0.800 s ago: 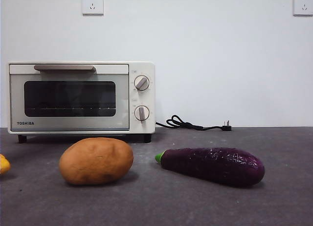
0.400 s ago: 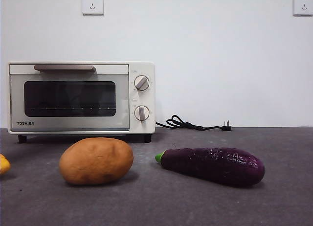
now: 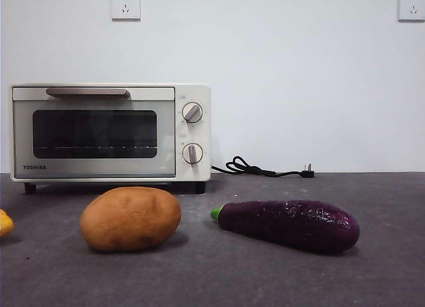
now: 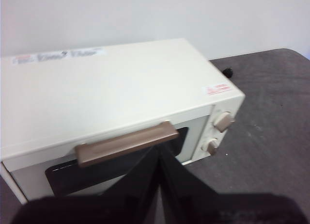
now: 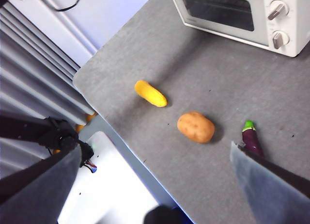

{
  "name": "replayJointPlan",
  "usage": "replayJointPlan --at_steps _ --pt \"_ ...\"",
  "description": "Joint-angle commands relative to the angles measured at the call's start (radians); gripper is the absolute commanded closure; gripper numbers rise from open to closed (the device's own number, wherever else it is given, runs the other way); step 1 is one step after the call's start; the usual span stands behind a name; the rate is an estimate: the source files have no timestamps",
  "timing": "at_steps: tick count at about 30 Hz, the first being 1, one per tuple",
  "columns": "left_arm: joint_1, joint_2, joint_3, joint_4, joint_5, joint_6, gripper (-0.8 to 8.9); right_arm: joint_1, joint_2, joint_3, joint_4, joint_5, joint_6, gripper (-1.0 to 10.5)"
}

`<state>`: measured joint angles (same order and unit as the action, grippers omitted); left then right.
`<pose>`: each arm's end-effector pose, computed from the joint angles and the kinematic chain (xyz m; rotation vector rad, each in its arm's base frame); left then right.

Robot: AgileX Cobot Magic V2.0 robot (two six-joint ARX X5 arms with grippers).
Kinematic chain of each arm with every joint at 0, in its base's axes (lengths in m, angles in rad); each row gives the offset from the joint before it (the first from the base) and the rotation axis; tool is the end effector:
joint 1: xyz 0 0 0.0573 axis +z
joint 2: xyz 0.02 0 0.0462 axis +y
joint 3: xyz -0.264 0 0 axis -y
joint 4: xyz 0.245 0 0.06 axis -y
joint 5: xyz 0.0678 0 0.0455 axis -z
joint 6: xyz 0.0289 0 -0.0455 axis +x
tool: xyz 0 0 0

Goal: Take the eggplant from the table,put the eggplant in the oven

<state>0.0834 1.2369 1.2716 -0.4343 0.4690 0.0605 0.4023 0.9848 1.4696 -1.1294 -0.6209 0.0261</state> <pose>0.2626 0.0088 0.3850 -0.0506 0.3750 -0.3918 0.1184 0.0686 0.4359 0.0963 0.6817 0.9776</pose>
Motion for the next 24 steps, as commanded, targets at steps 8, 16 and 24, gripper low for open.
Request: replayJointPlan --at_steps 8,16,24 --pt "0.09 0.206 0.002 0.123 0.144 -0.013 8.19 0.005 0.001 0.003 0.002 0.0 -0.013 3.8" --pt "0.09 0.314 0.002 0.223 0.162 -0.013 8.19 0.005 0.001 0.003 -0.002 0.001 -0.012 3.8" --pt "0.088 0.372 0.002 0.306 0.156 -0.016 8.19 0.005 0.001 0.003 -0.002 0.013 -0.012 3.8"
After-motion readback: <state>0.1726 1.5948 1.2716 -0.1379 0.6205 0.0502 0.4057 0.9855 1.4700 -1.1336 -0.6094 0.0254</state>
